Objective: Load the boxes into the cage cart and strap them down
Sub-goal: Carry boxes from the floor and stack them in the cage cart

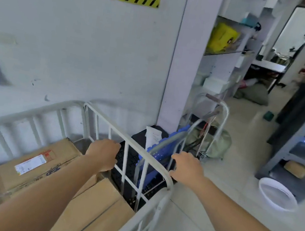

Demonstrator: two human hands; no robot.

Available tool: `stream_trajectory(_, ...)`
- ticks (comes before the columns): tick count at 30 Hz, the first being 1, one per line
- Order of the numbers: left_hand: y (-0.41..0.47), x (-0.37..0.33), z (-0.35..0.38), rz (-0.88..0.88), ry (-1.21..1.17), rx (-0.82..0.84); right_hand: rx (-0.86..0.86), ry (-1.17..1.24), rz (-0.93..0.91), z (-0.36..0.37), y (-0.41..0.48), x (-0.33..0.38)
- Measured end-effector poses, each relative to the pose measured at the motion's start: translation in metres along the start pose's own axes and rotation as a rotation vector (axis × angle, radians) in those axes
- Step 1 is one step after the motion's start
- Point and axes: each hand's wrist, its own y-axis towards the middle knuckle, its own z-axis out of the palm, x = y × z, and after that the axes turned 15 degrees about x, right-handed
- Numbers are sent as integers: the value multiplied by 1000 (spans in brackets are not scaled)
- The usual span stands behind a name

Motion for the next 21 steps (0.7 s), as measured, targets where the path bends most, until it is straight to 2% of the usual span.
stream_trajectory(7,5,-111,-59,224,104,-136,-53,79,239,-10,-99,-88)
stream_trajectory(13,-13,-232,-90,405,136,-210,-70,95,450,0,-202,-173)
stream_trajectory(21,-69,-410,-110,606,187,-223,-75,123,745,37,-362,-290)
